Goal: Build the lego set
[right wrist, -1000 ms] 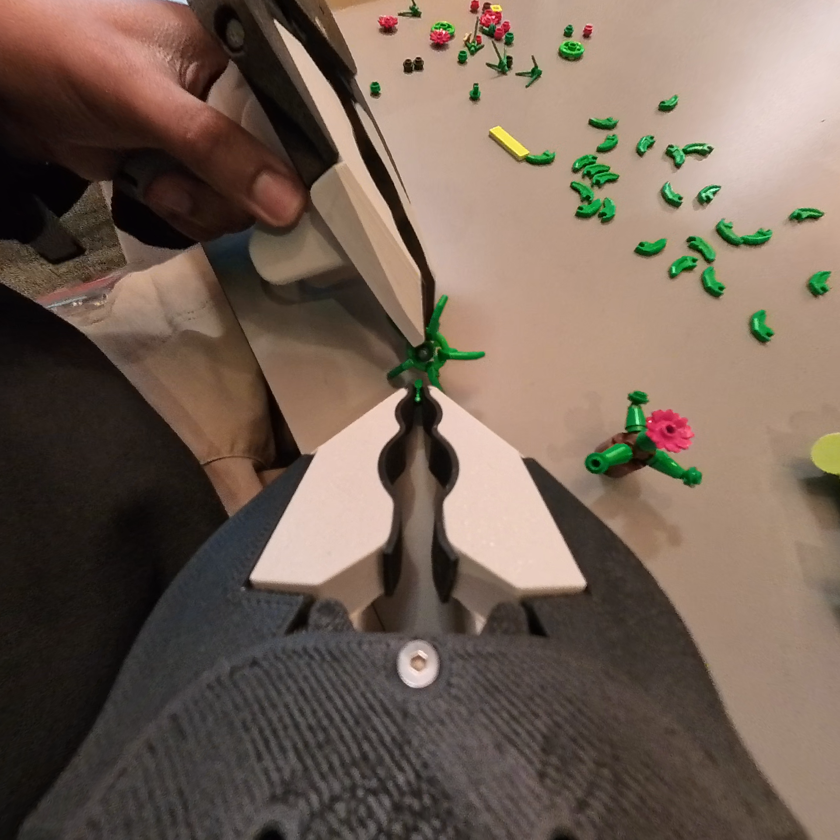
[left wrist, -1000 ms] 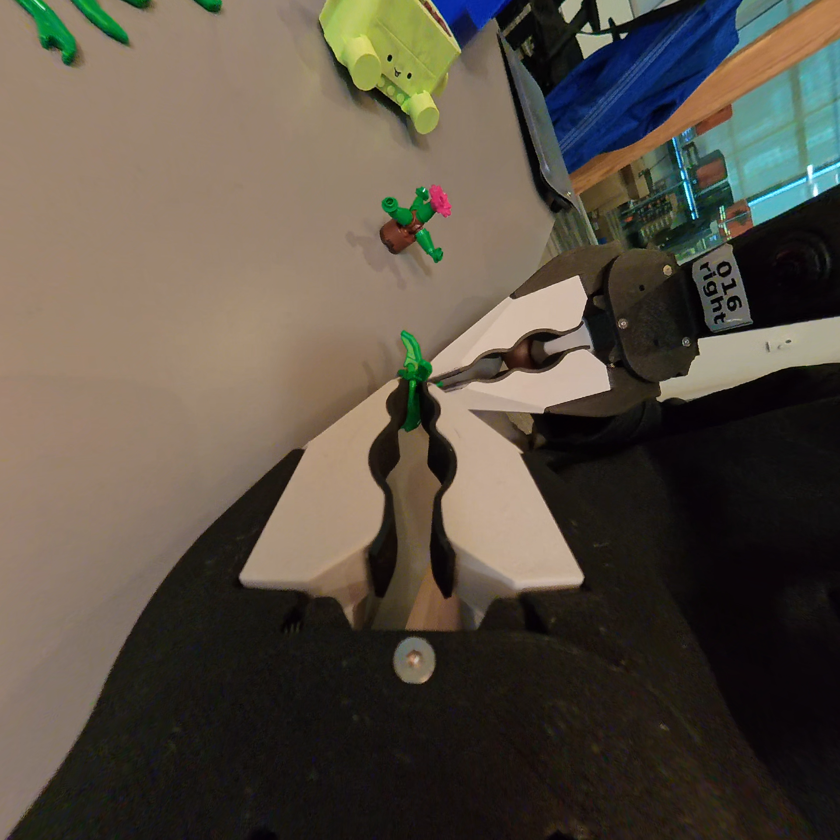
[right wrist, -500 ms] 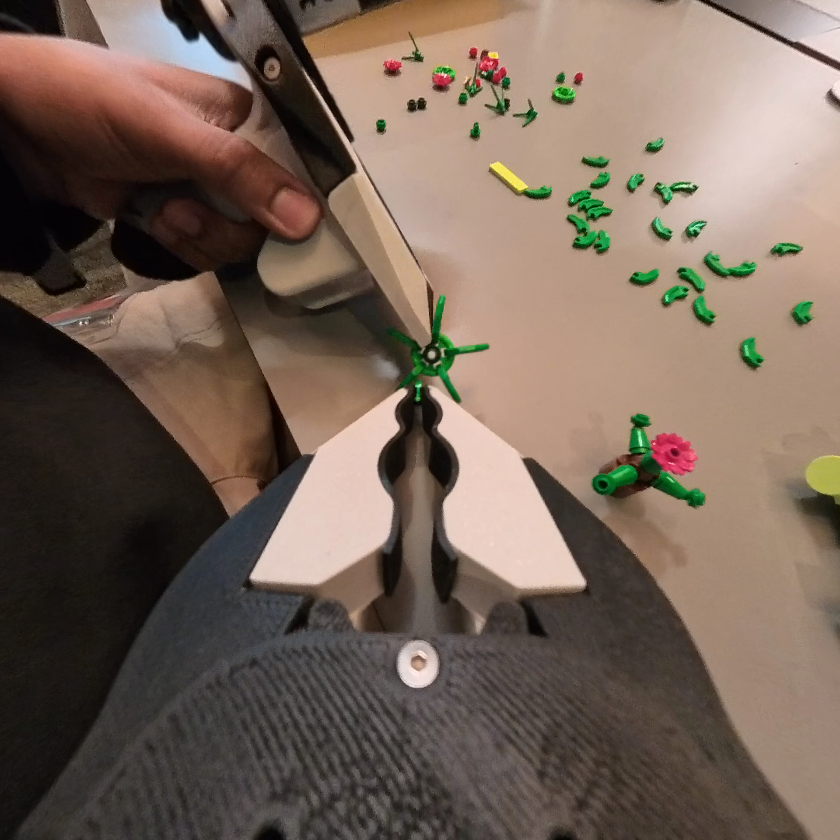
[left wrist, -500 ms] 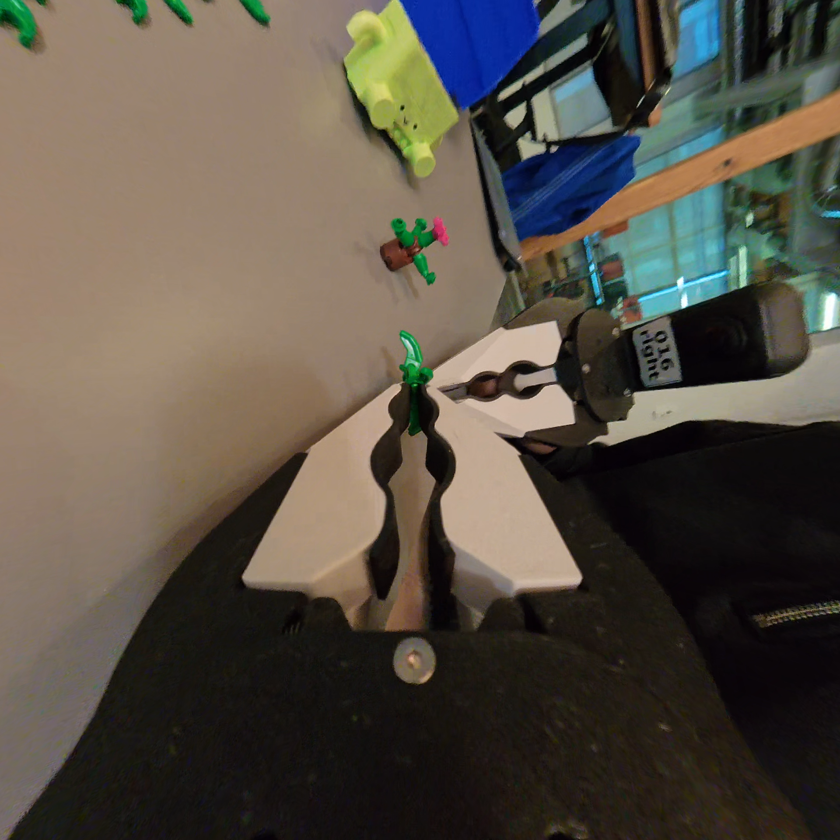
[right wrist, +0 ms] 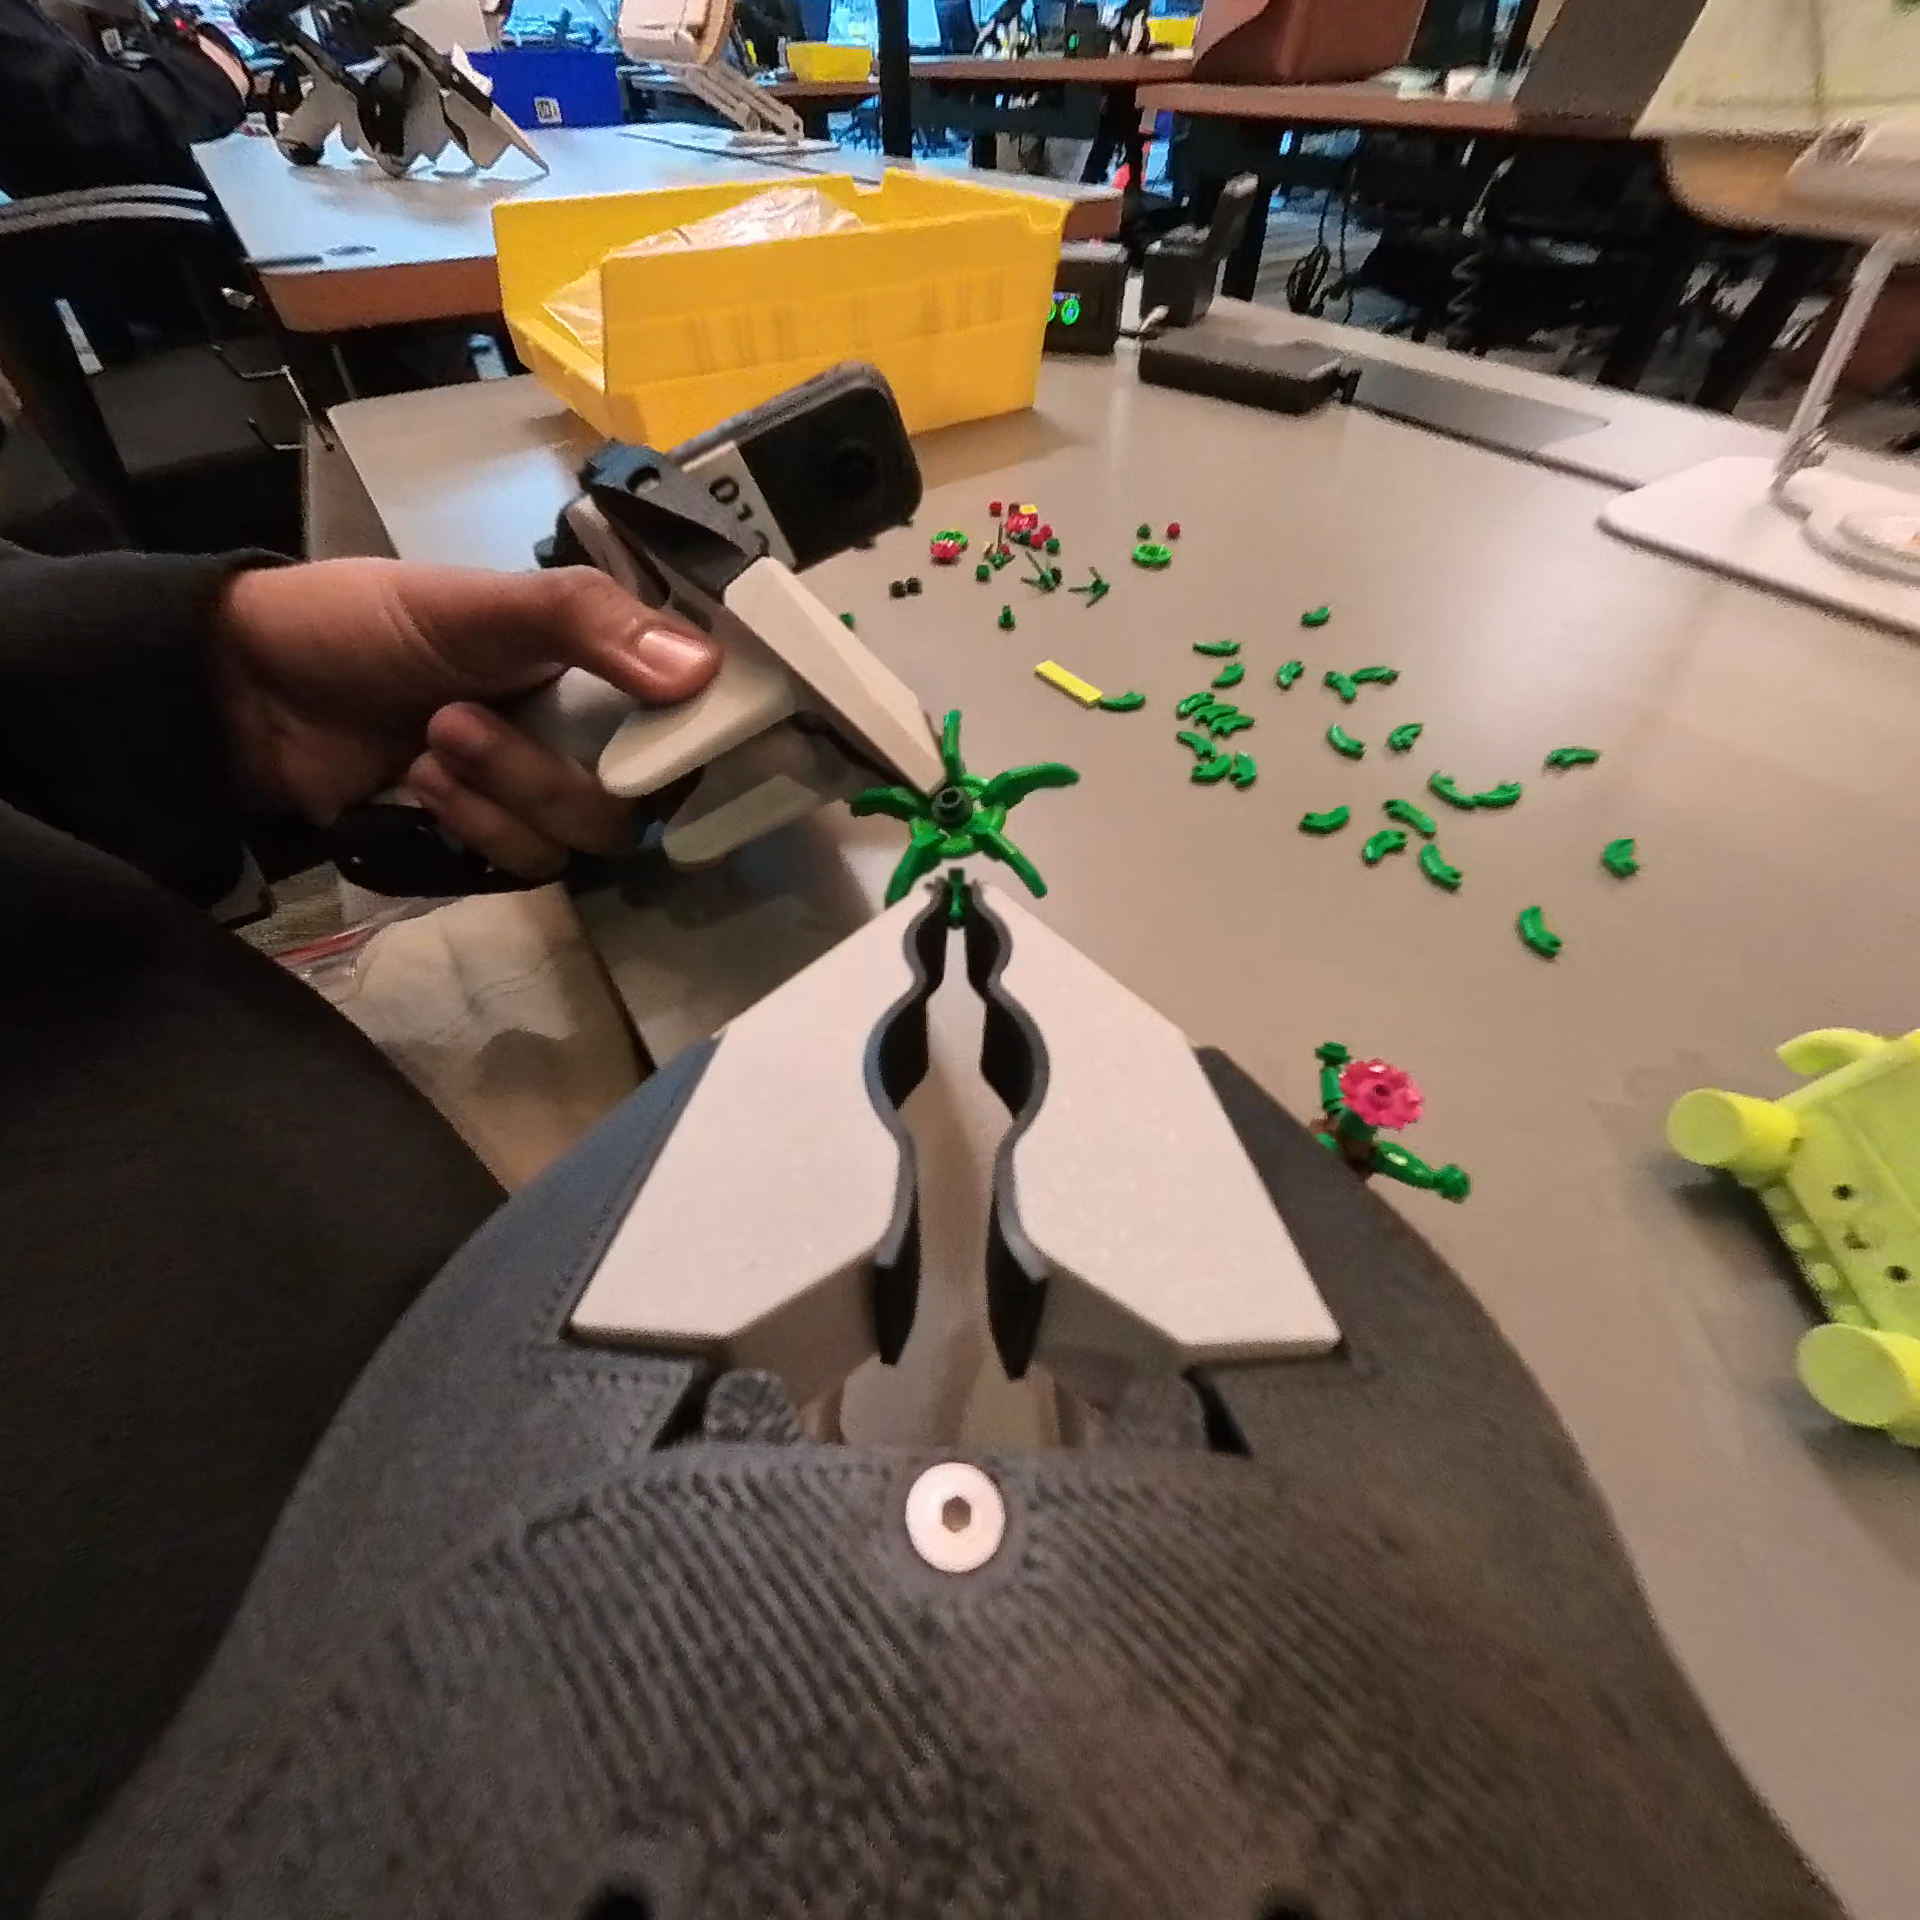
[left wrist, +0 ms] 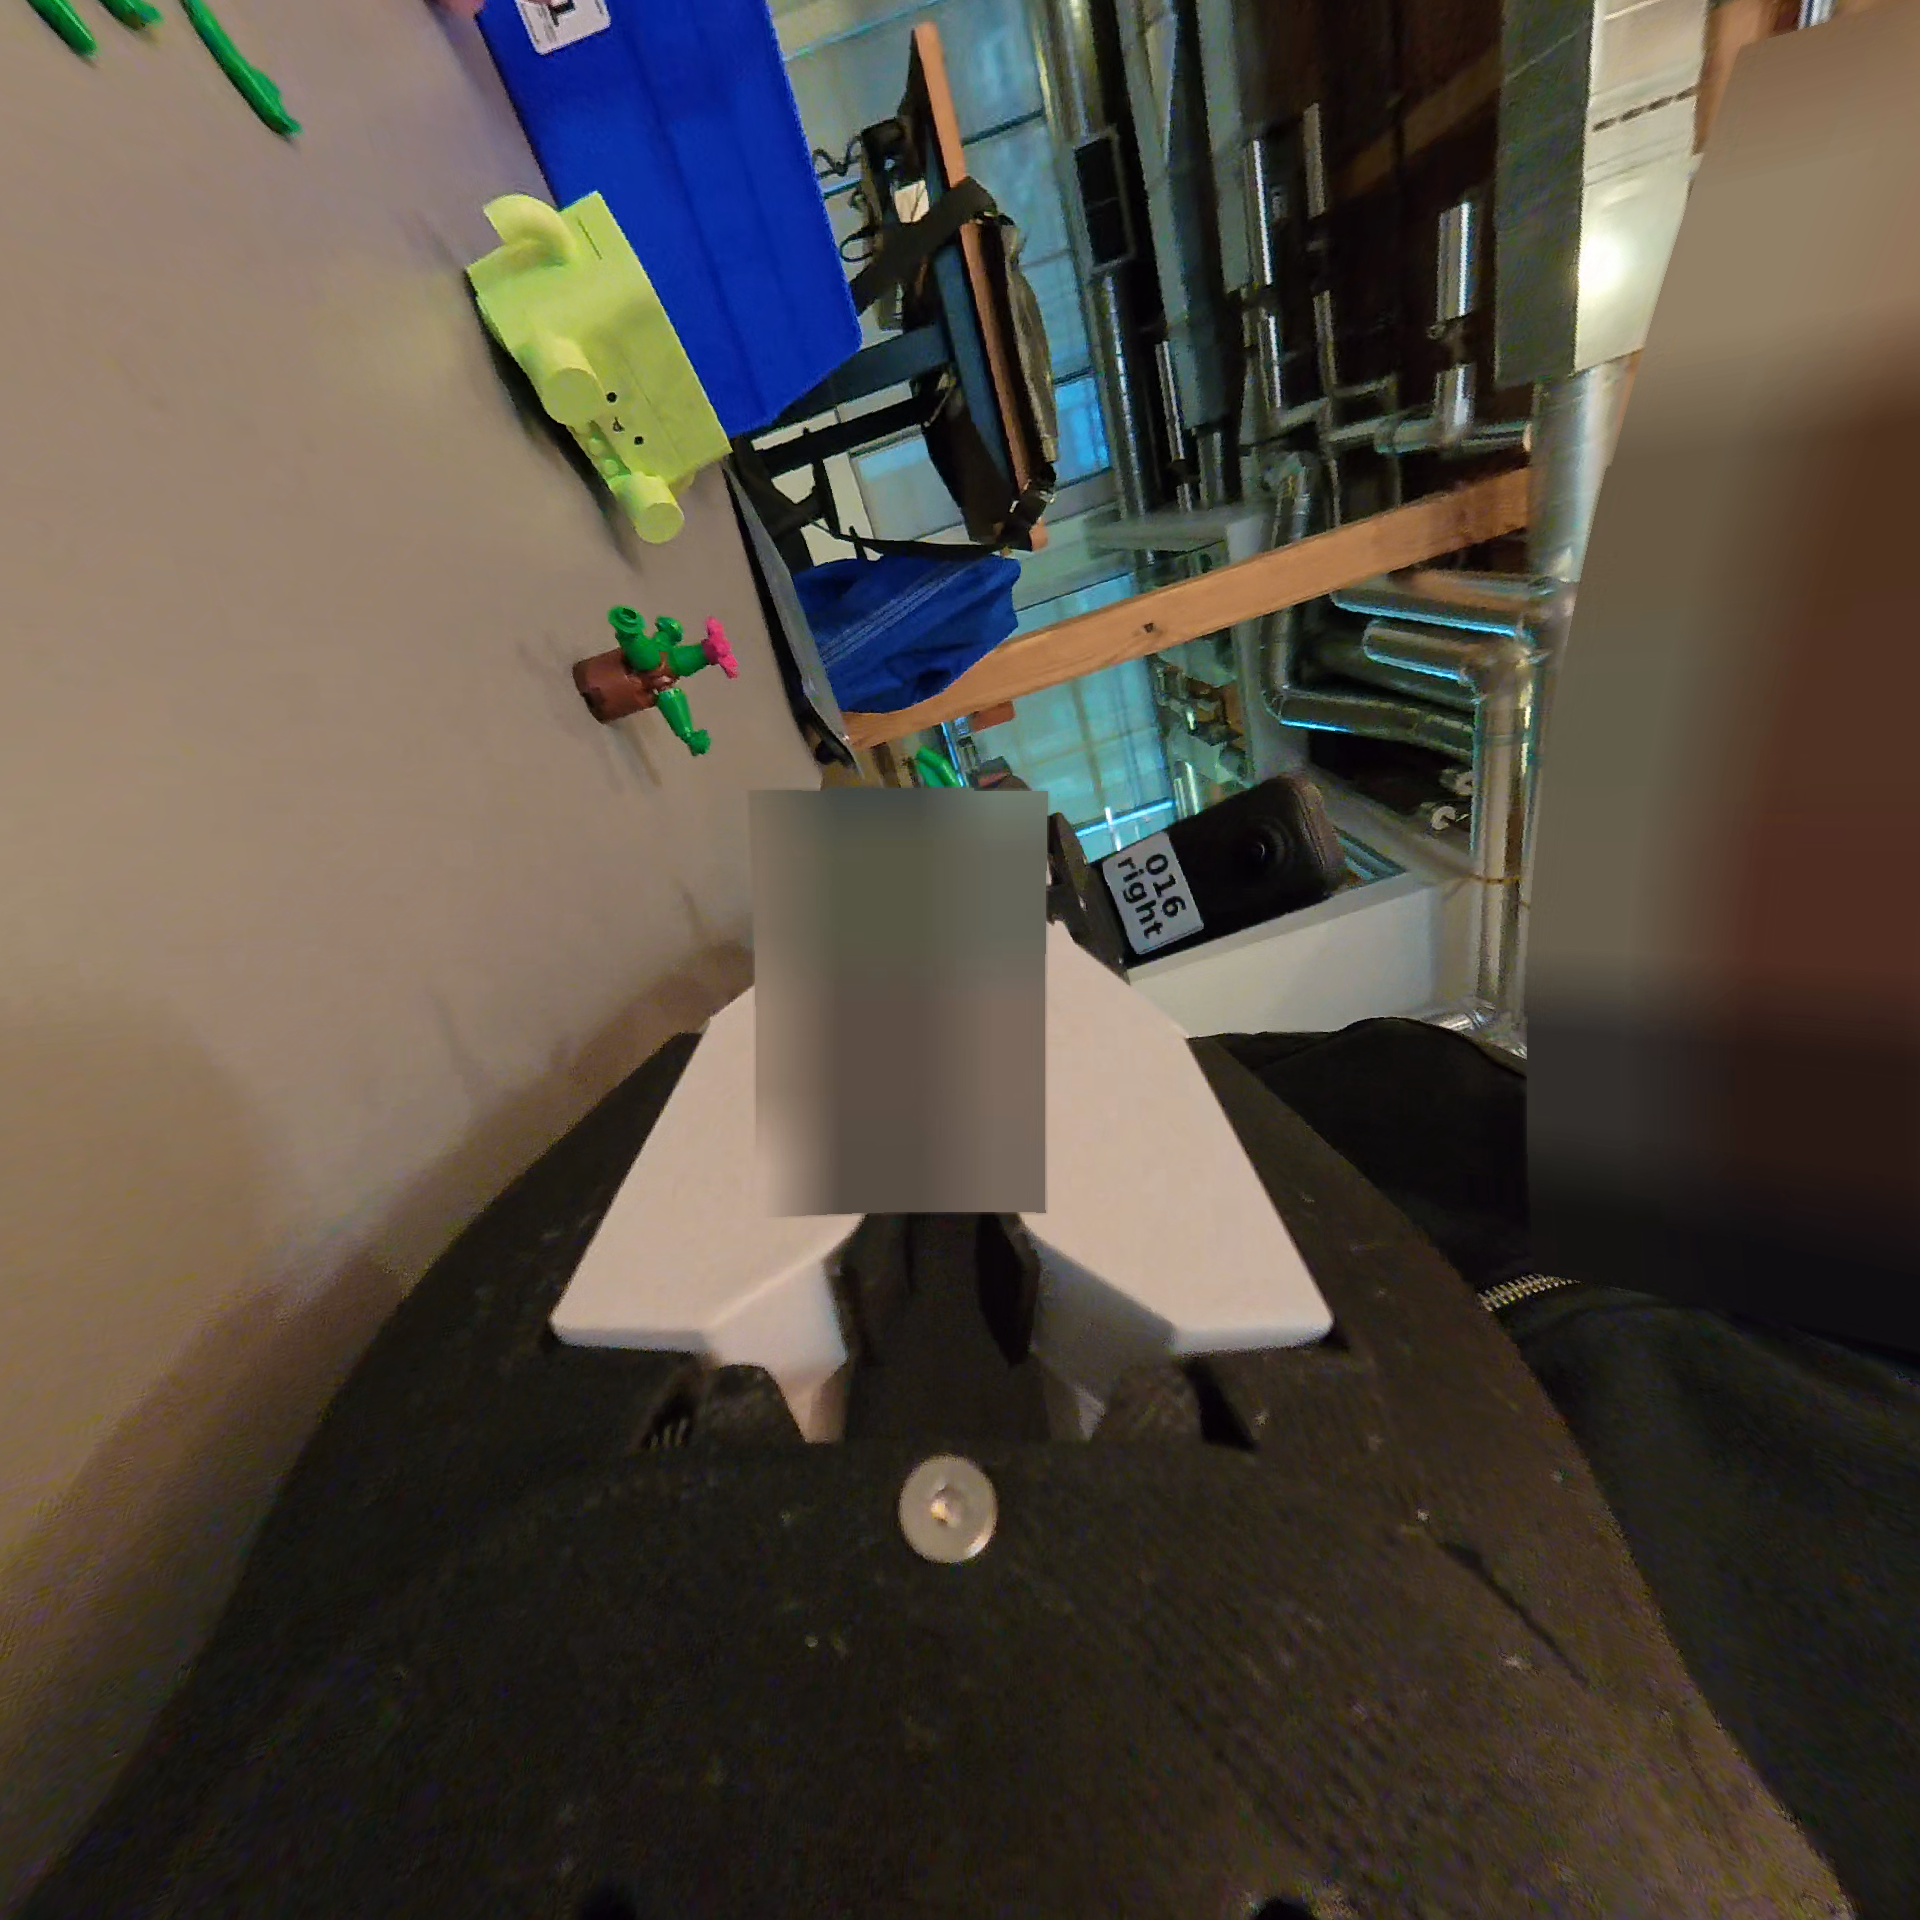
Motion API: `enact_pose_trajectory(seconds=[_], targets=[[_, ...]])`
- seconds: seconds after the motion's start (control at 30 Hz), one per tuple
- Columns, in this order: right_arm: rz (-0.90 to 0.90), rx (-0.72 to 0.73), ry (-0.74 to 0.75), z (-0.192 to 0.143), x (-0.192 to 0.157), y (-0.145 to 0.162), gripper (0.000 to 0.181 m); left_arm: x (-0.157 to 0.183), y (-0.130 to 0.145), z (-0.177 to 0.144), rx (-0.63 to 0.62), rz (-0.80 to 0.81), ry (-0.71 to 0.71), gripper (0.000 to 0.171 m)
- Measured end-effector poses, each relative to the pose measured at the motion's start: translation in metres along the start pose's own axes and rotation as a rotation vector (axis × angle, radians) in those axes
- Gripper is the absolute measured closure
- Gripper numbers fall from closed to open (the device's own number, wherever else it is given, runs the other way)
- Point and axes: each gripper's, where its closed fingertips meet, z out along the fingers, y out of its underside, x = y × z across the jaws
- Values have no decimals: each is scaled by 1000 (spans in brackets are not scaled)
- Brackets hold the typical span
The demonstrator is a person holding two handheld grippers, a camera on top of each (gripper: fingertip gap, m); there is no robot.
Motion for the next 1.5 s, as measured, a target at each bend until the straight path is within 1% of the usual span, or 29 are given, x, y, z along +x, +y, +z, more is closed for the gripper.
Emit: enact_pose_trajectory(seconds=[0.07, 0.1, 0.2, 0.3, 0.6, 0.9, 1.23, 1.5], targets=[[-59, 2, 29, -1, 3, -4, 180, 1, 1, 1, -4, -7, 12, 169], [-82, -21, 28, 0, 3, -2, 180, 2, 1, 1, -5, -11, 16, 169], [-103, -28, 25, 1, 1, -1, 180, 0, 1, 1, -6, -19, 10, 169], [-98, 2, 33, -2, 3, -5, 180, 0, -3, -1, 18, -21, 11, 169], [-88, 17, 21, -4, 2, -6, 180, -1, -1, 0, 10, -31, 4, 169], [-136, 2, -22, -7, -5, -2, 180, -3, 9, -1, -48, -69, -7, 170], [-146, -25, -80, -8, -11, 3, 181, -7, 17, -3, -73, -113, -18, 168], [-111, -8, -109, -10, -12, 0, 181, -4, 19, -2, -64, -150, 28, 168]])
